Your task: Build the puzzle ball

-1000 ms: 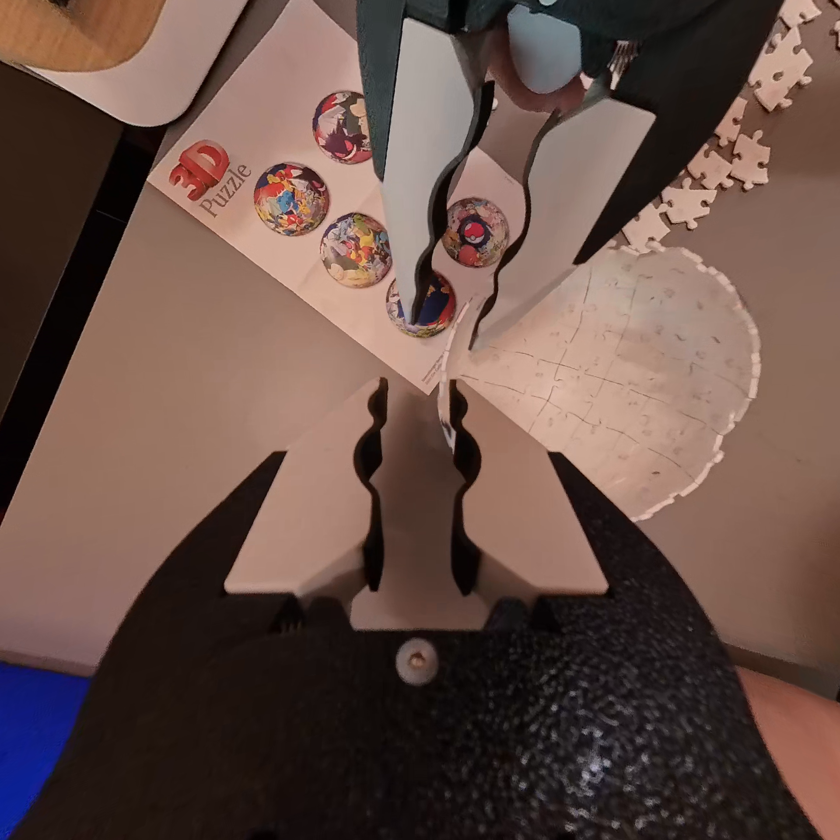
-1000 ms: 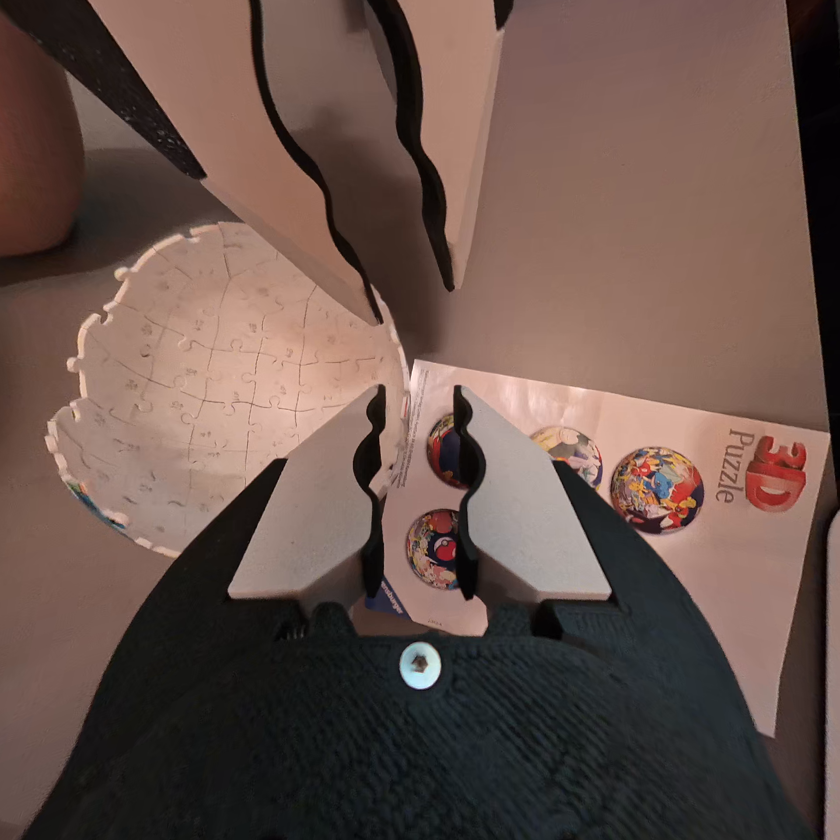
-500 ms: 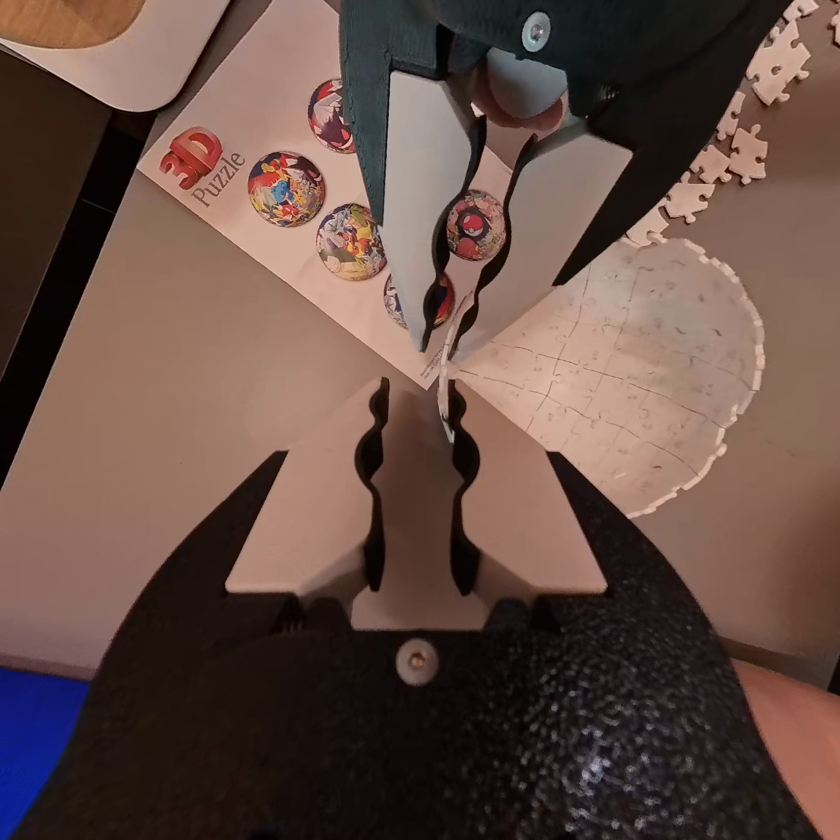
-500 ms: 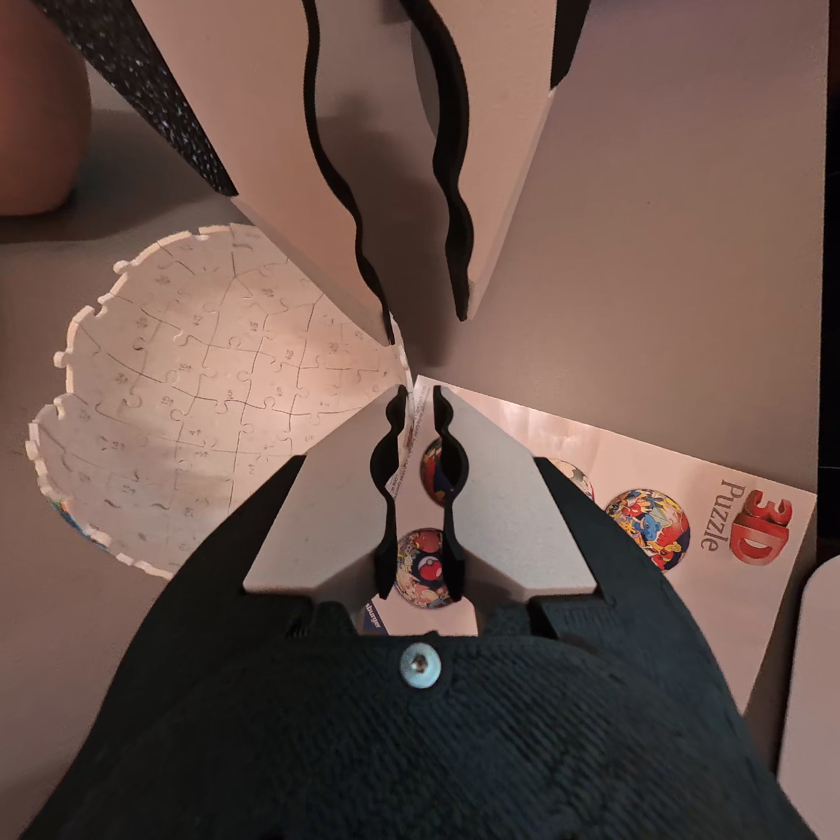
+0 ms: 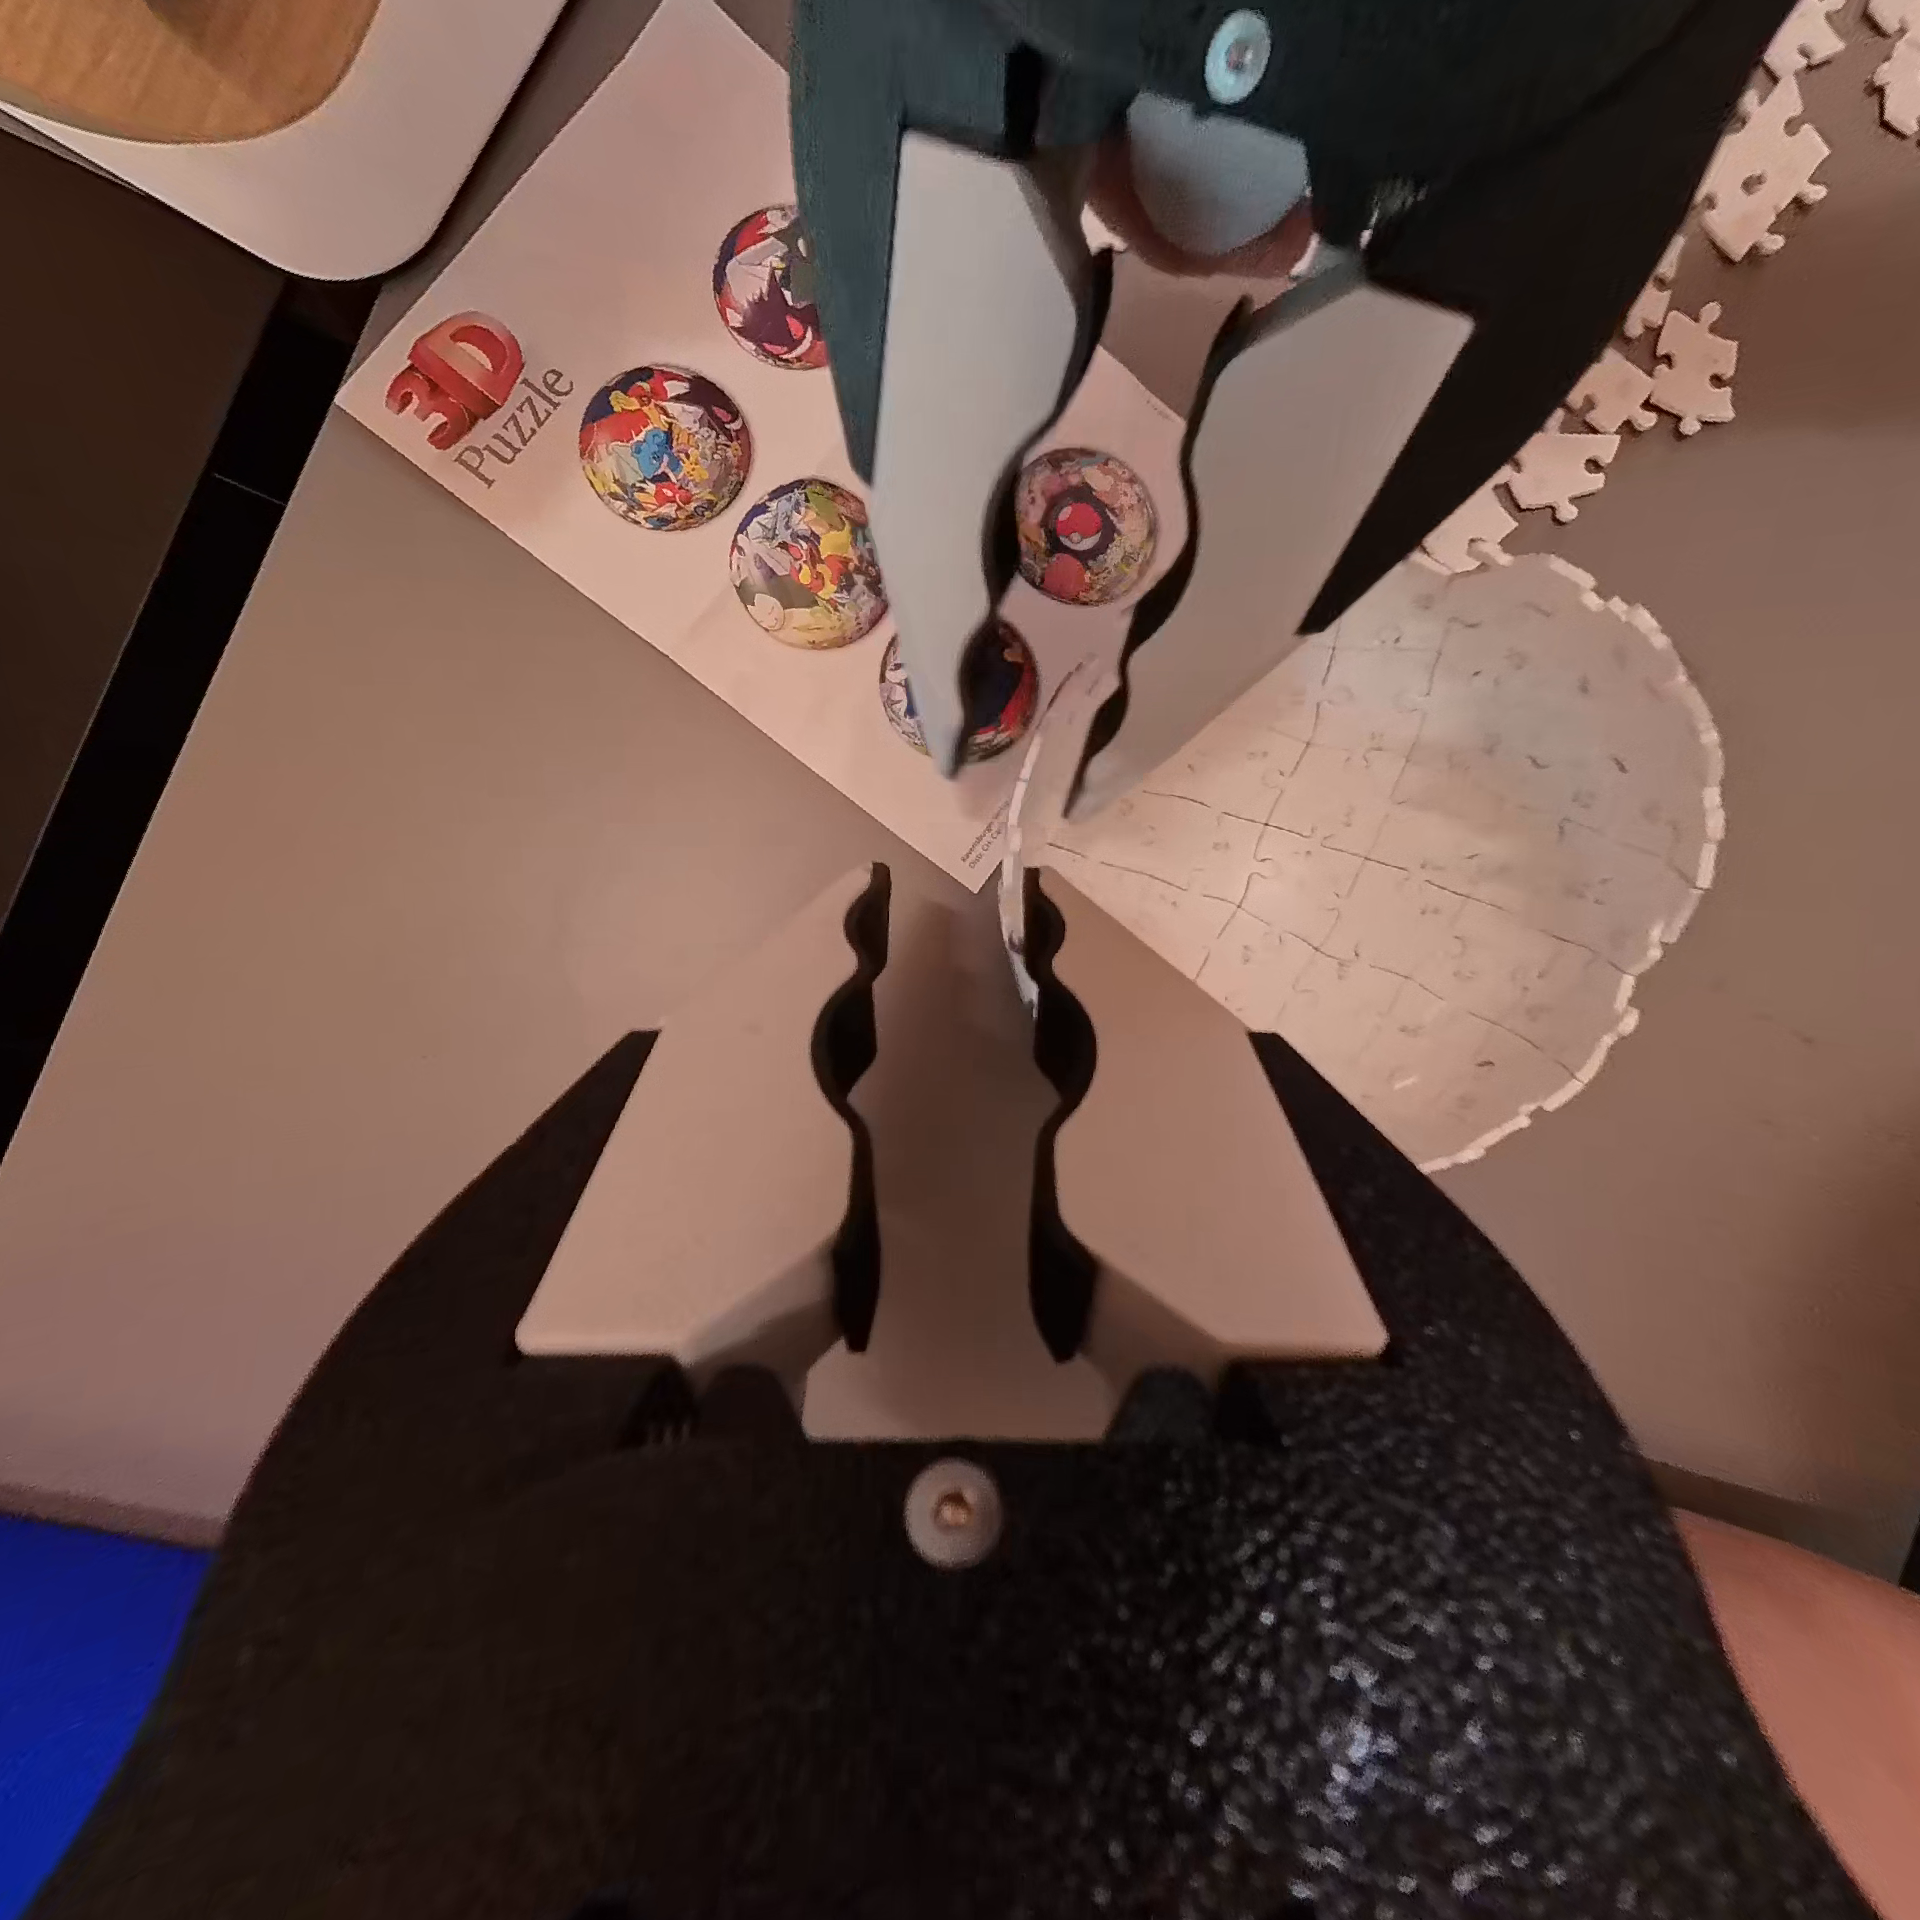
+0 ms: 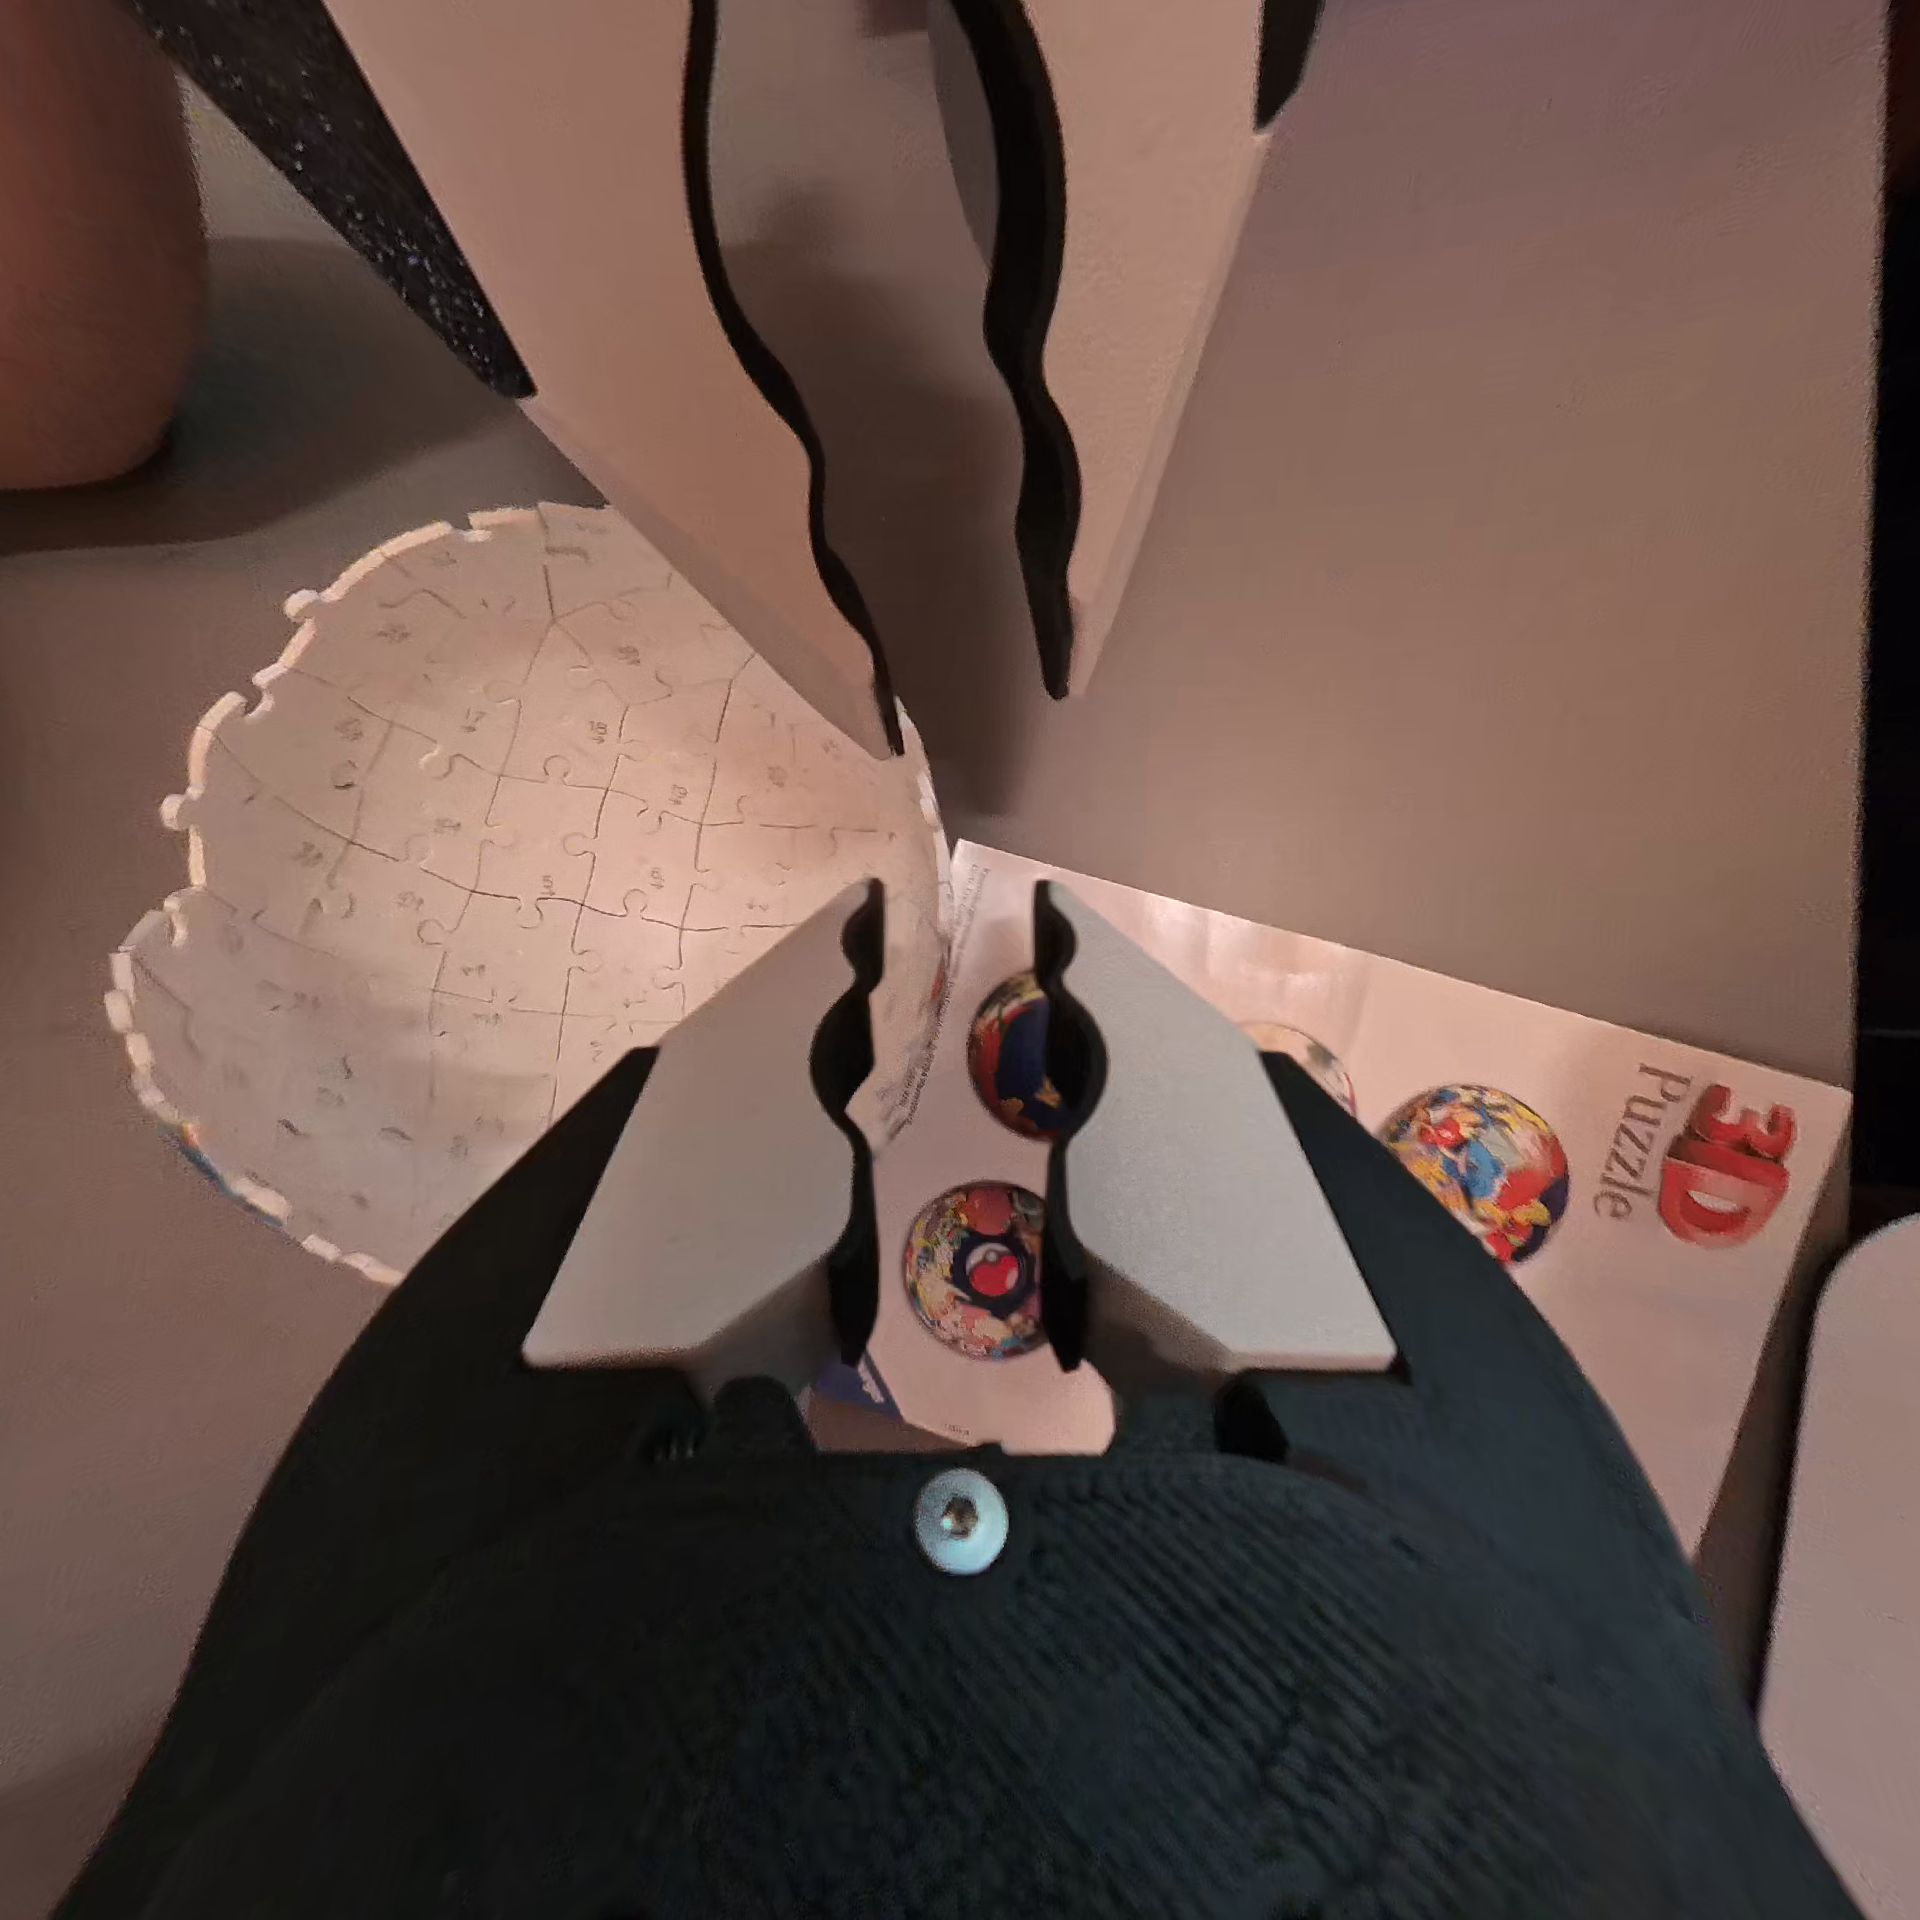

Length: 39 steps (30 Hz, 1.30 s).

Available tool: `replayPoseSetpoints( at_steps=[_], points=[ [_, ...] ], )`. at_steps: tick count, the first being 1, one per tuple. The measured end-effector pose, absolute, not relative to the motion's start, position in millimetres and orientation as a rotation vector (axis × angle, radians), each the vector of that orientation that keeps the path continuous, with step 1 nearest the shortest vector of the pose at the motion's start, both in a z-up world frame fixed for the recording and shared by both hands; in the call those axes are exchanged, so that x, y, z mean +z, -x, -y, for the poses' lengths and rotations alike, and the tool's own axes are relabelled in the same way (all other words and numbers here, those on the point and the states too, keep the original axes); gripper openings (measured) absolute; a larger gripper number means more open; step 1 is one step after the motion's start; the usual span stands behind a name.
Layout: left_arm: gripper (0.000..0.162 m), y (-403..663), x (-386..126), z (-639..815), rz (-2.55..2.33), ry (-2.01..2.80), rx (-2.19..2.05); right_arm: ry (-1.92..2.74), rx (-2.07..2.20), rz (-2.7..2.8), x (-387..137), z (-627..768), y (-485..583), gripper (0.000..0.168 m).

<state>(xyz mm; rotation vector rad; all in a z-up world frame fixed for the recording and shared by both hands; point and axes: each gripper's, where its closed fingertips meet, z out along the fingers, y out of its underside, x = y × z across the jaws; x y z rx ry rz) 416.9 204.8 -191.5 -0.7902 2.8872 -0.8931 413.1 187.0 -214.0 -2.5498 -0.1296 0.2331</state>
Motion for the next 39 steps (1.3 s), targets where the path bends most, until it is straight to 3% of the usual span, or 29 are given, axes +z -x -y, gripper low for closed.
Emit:
replayPoseSetpoints(
  at_steps=[8,16,22,27,35,39],
  points=[
    [0.022,-415.5,-192.0,-198.1,-2.900,0.726,-0.877,2.519,0.235,-0.096,-186.2,-146.4,-406.1,0.048],
    [0.026,-418.3,-188.6,-195.4,-2.881,0.738,-0.909,2.146,0.121,-0.308,-132.1,-91.4,-344.8,0.052],
    [0.030,-426.2,-178.2,-219.4,-2.769,0.927,-0.985,2.074,-0.112,-0.376,-173.2,-85.5,-296.2,0.048],
    [0.047,-419.7,-166.5,-259.9,-2.526,1.133,-0.906,1.960,-0.134,-0.486,-187.8,-116.8,-293.1,0.048],
    [0.051,-339.0,-219.8,-285.9,-2.587,1.237,-0.810,1.951,-0.094,-0.454,-197.7,-129.6,-264.8,0.050],
    [0.048,-303.9,-227.6,-253.9,-2.551,1.166,-0.964,1.995,-0.295,-0.494,-205.9,-72.7,-267.2,0.054]
  ],
)
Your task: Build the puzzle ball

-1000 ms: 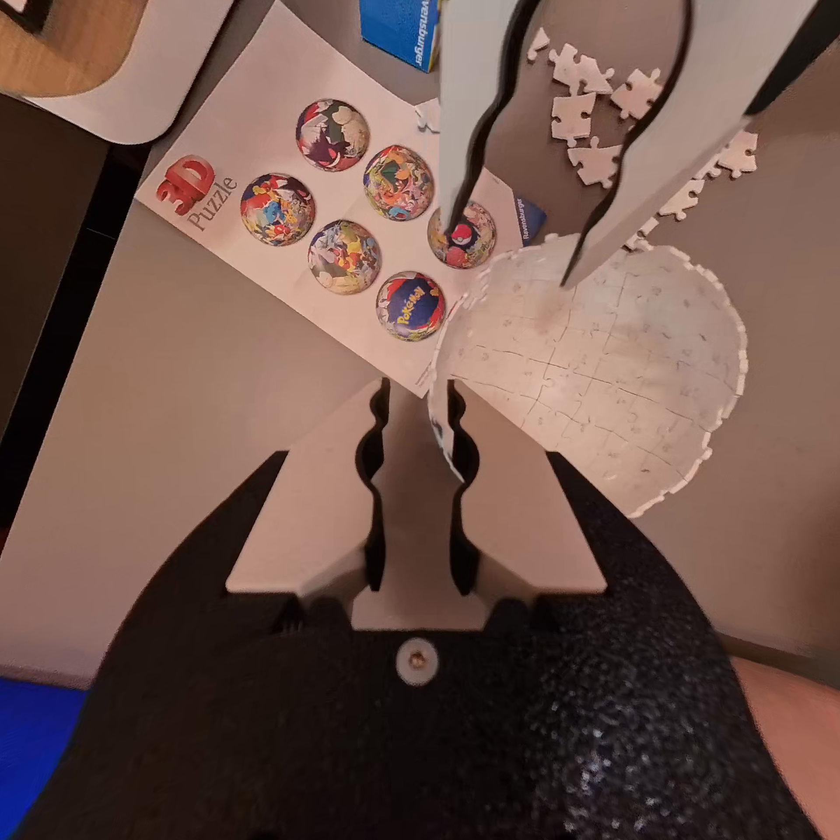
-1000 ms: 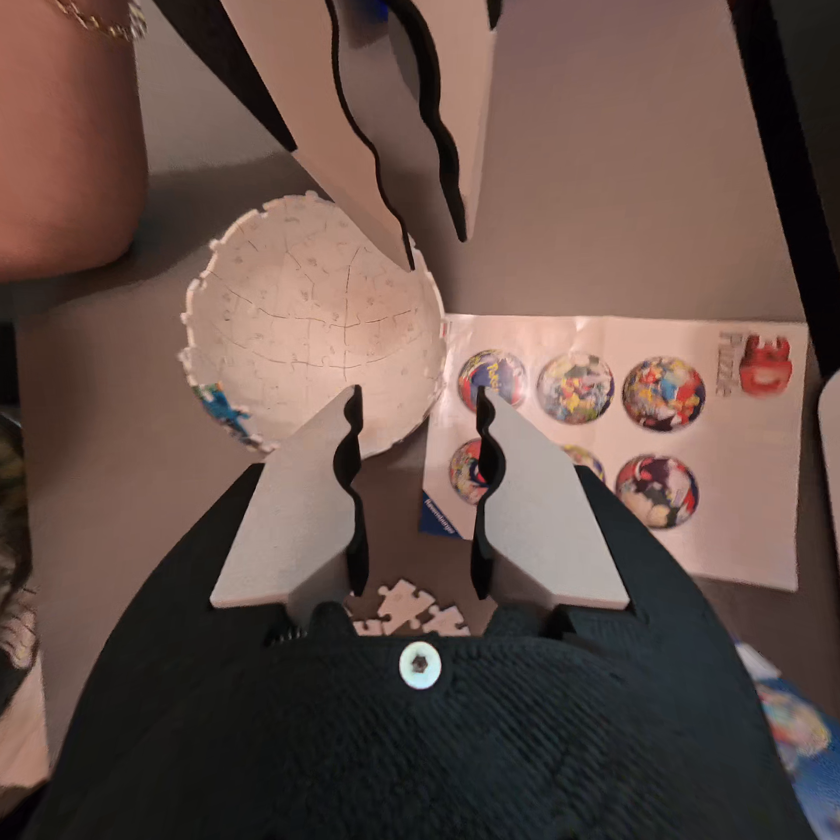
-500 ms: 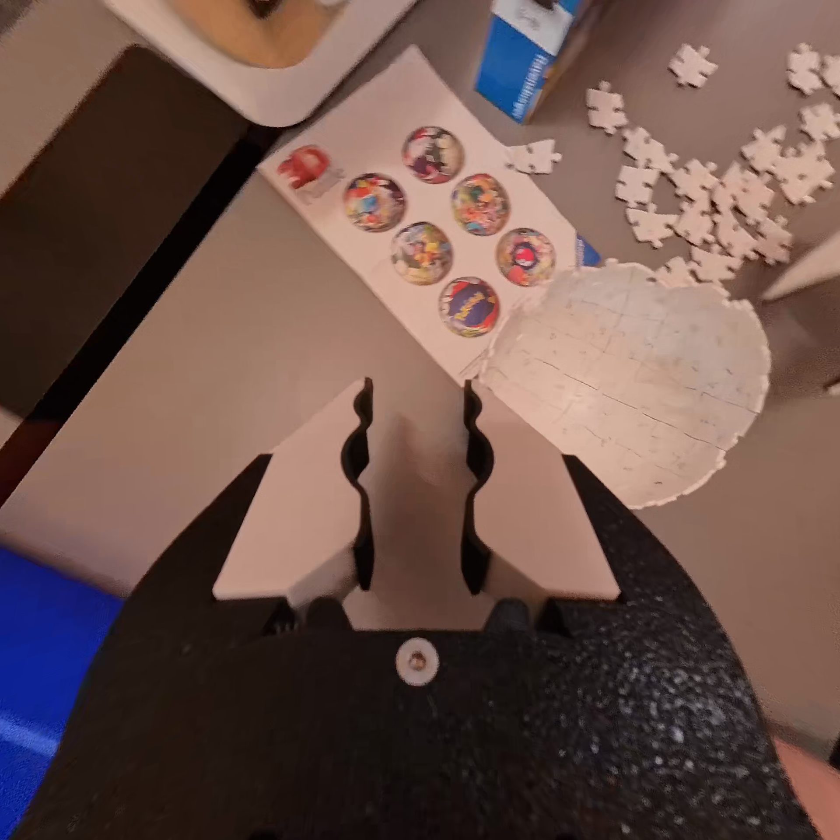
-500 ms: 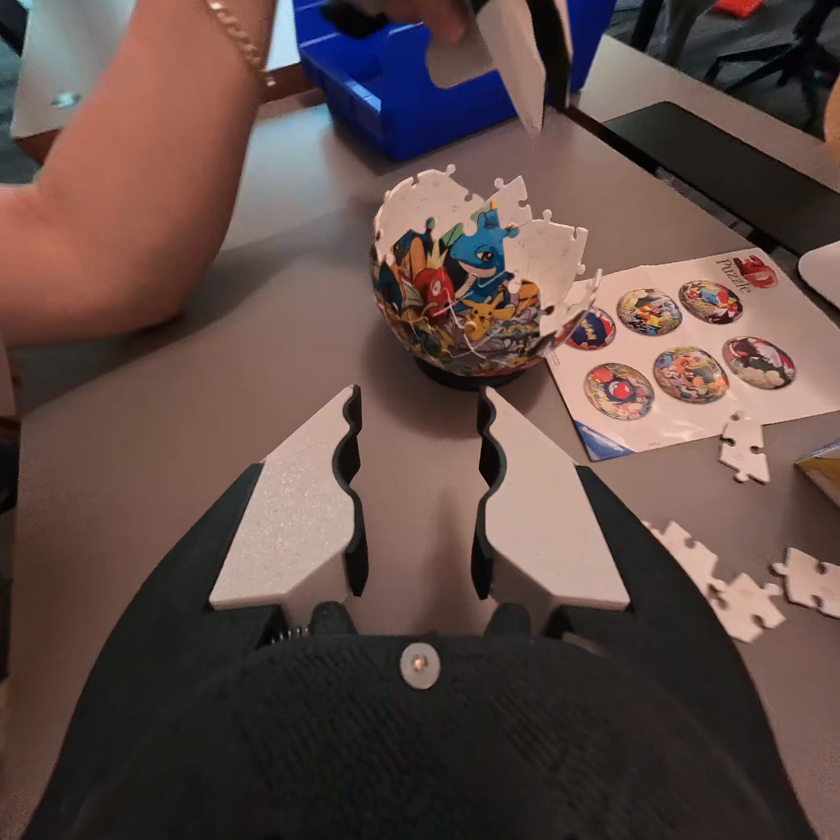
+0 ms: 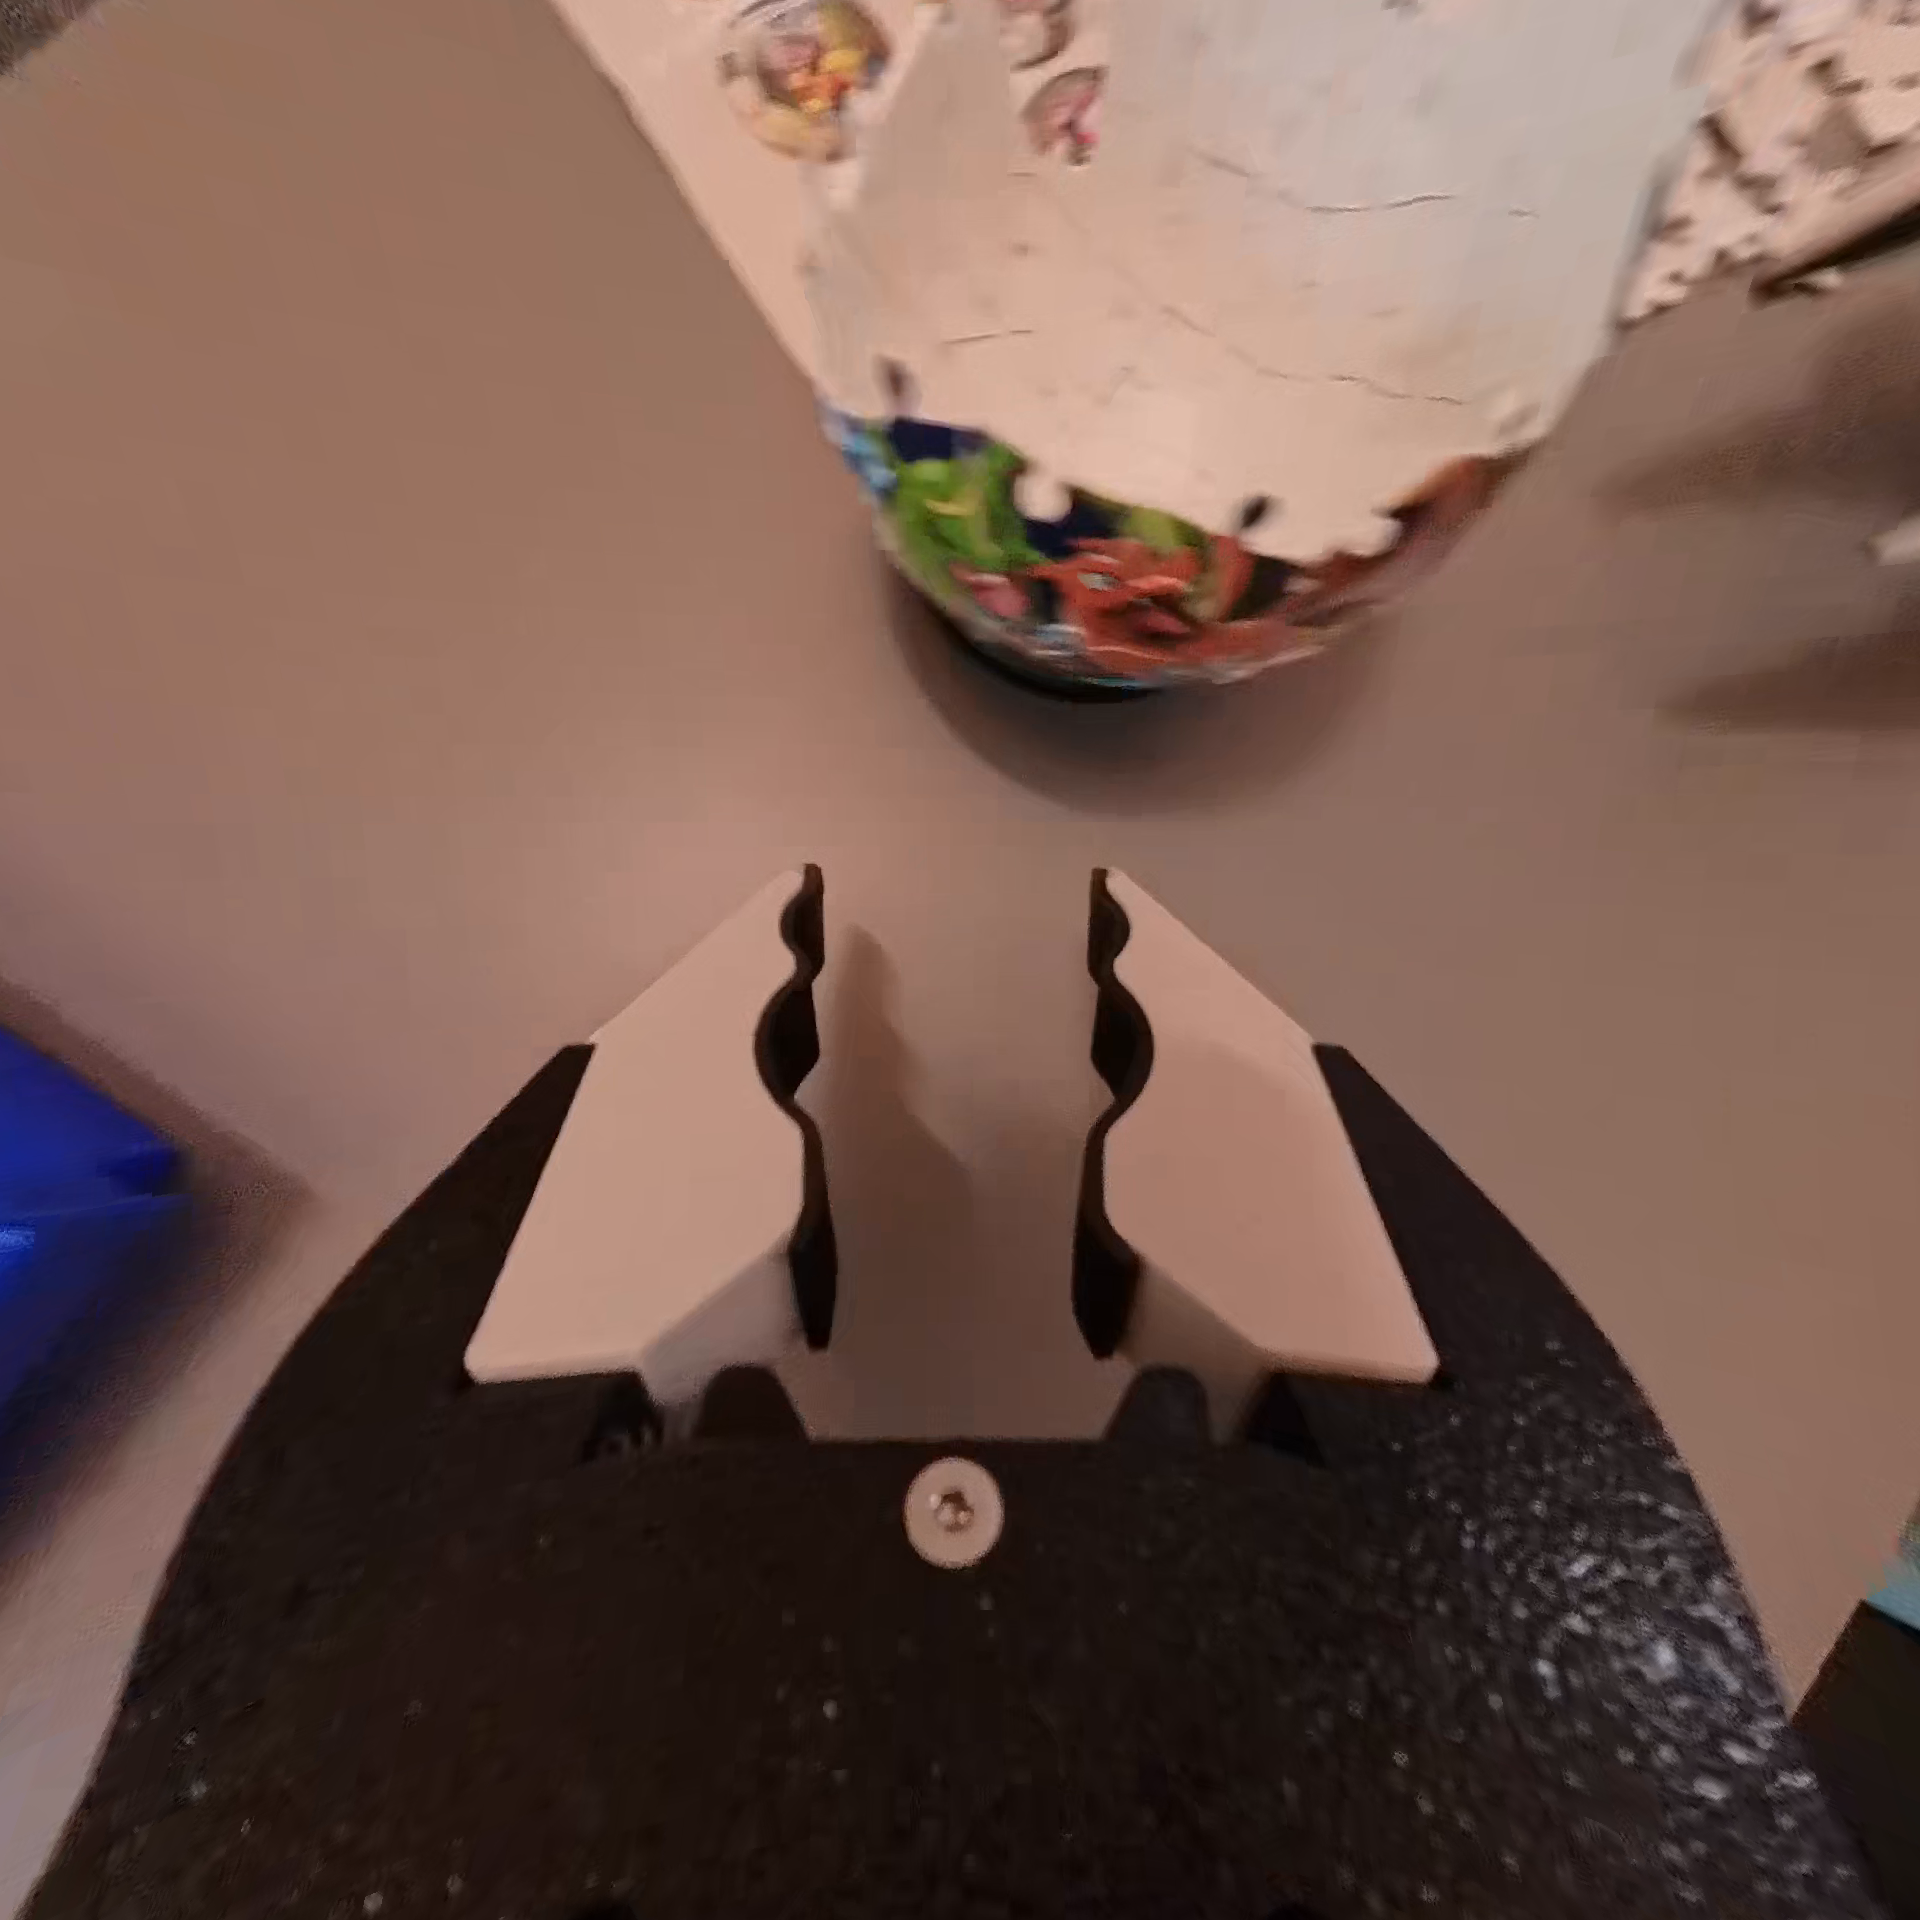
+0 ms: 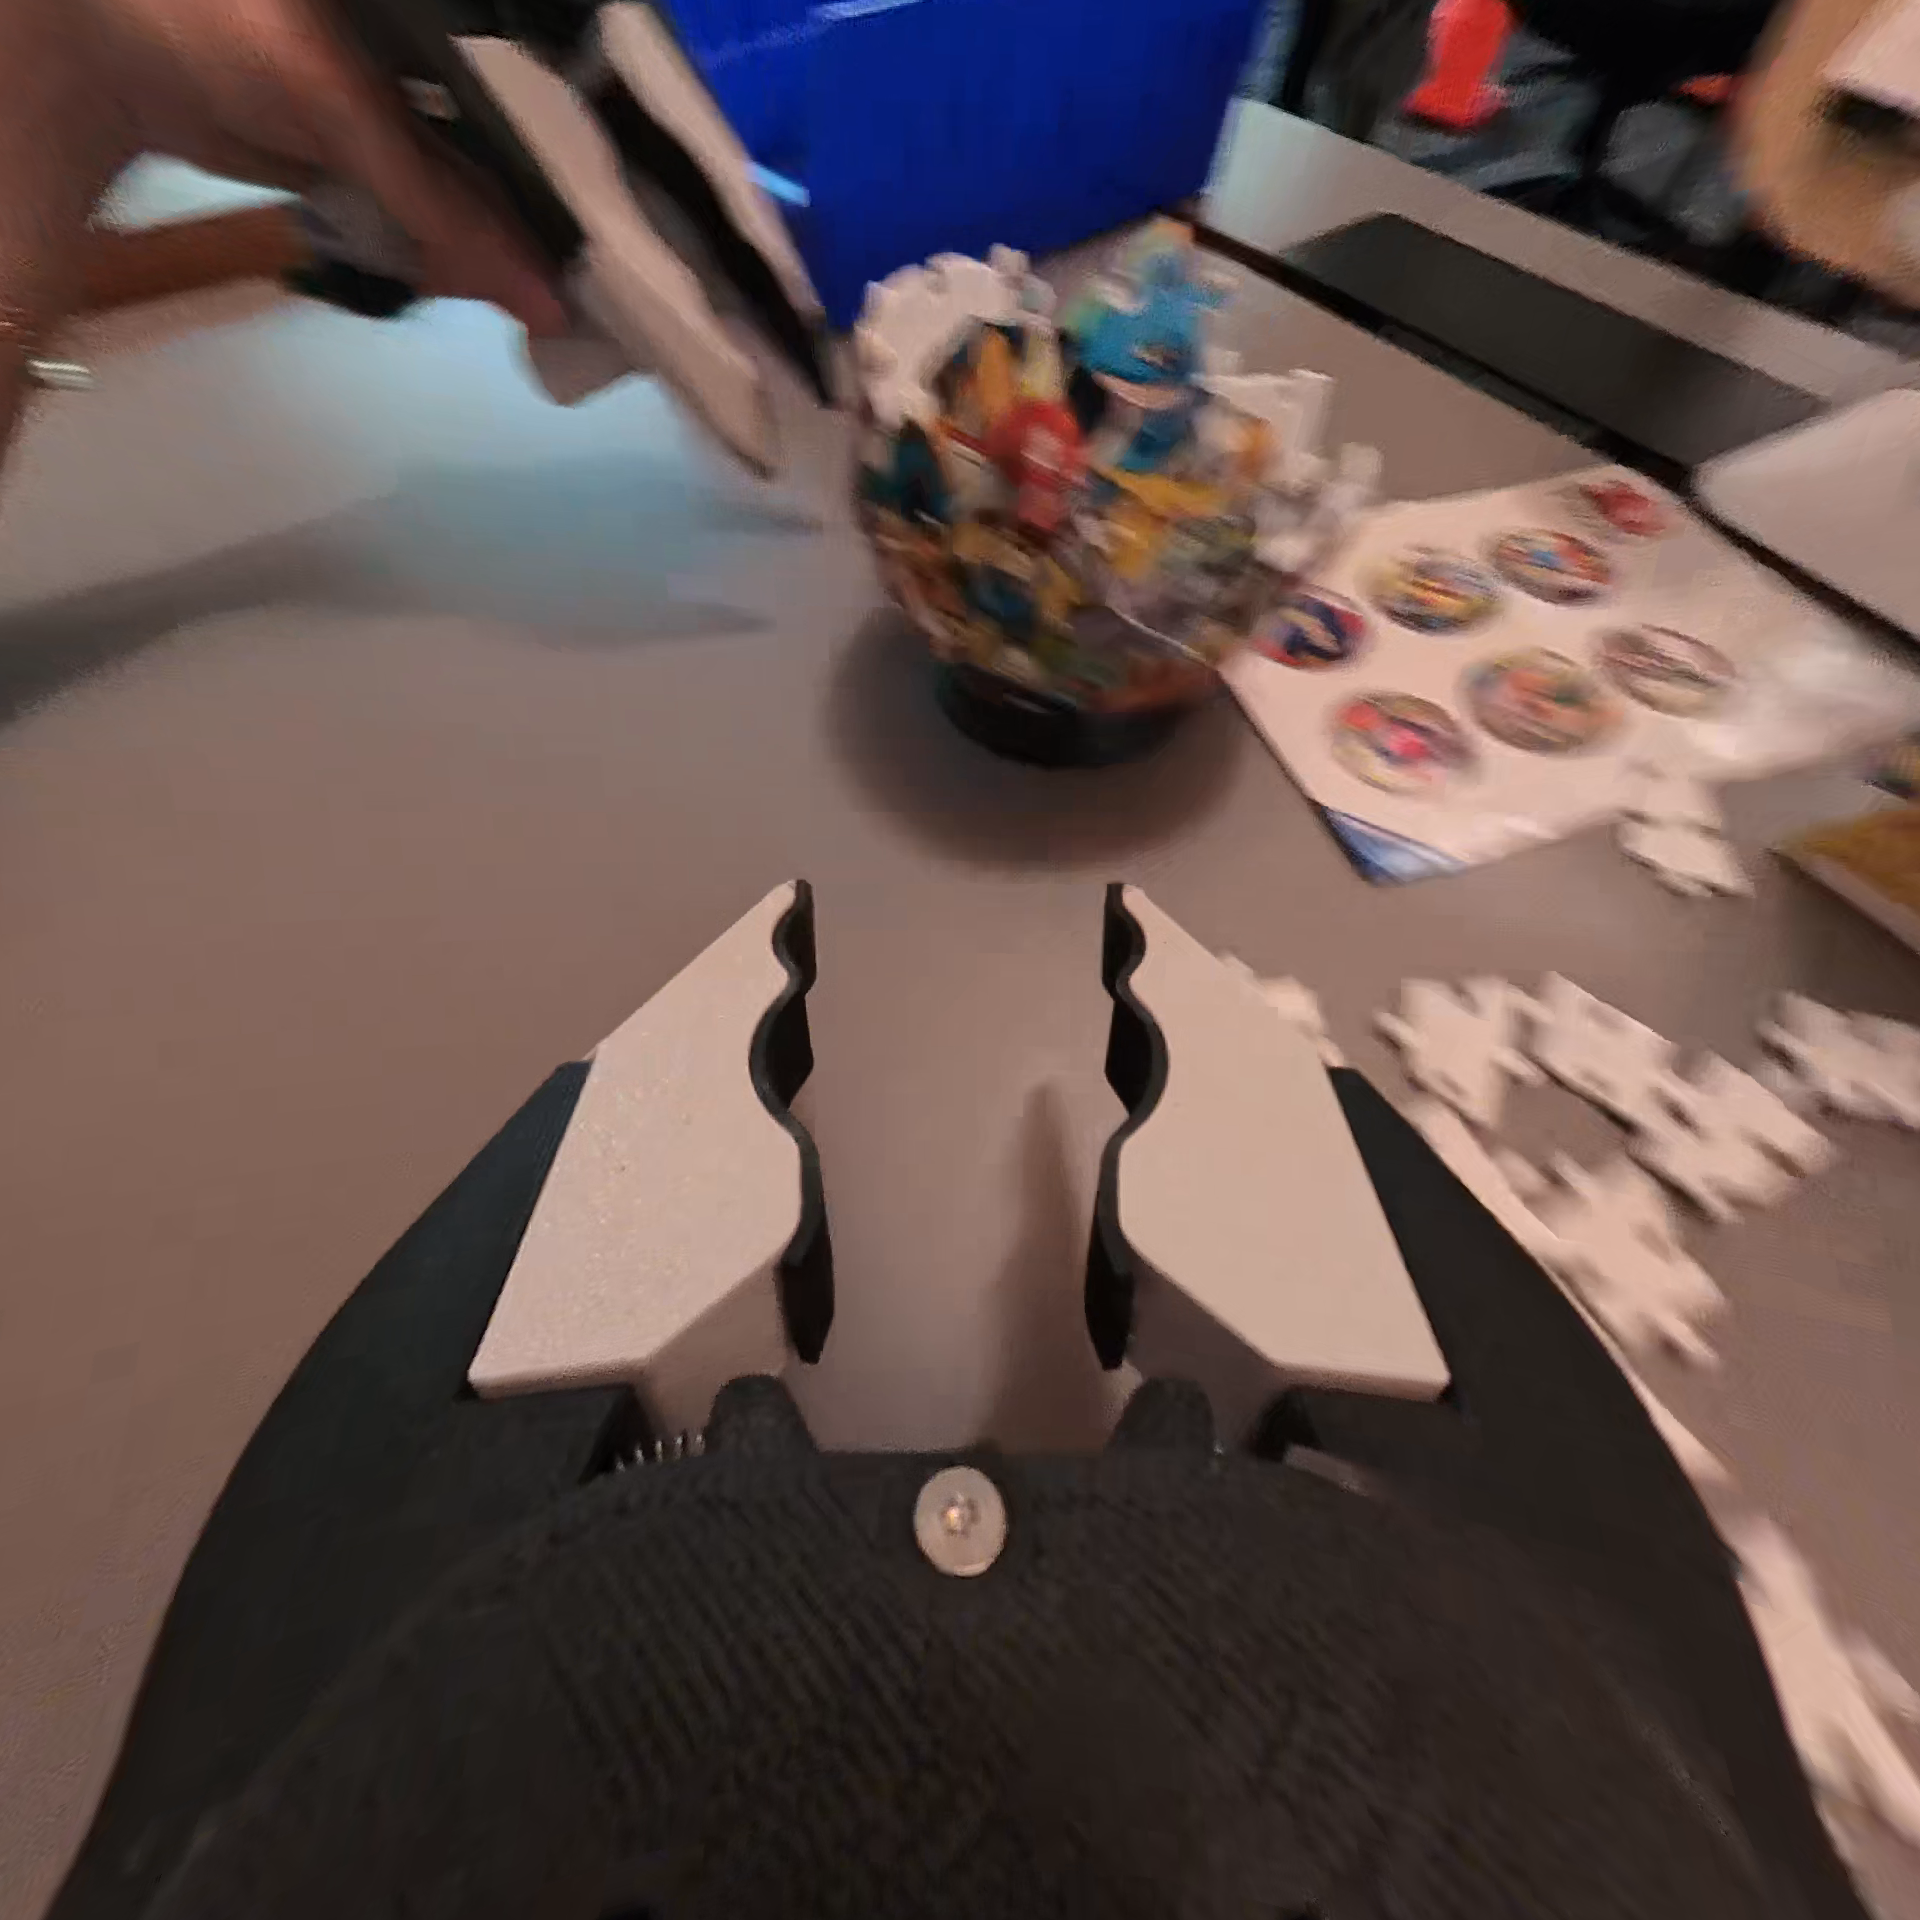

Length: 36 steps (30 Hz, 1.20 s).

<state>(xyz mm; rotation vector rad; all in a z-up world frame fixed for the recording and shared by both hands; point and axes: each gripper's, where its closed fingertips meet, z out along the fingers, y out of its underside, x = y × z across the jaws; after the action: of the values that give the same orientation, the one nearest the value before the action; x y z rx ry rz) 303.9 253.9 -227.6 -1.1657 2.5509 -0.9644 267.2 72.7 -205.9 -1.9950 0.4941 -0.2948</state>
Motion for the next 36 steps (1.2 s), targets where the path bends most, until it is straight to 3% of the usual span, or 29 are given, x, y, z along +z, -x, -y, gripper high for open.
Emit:
replayPoseSetpoints(
  at_steps=[6,19,25,31,36],
  points=[
    [0.046,-269.0,-223.7,-160.0,-2.501,0.849,-1.108,1.970,-0.552,-0.790,-210.6,61.7,-288.6,0.055],
    [0.085,-294.8,-180.6,-48.7,-2.029,0.675,-1.253,1.888,-0.758,-0.714,-190.6,103.5,-310.5,0.082],
    [0.067,-292.7,-165.3,-48.3,-2.026,0.742,-1.213,1.861,-0.695,-0.642,-171.4,86.8,-329.1,0.080],
    [0.044,-358.6,-101.0,-68.8,-2.080,0.678,-0.953,1.827,-0.554,-0.578,-169.2,64.0,-315.0,0.074],
    [0.045,-425.6,-92.4,-68.7,-2.343,0.490,-0.878,1.847,-0.523,-0.554,-170.2,67.0,-307.1,0.073]
  ],
)
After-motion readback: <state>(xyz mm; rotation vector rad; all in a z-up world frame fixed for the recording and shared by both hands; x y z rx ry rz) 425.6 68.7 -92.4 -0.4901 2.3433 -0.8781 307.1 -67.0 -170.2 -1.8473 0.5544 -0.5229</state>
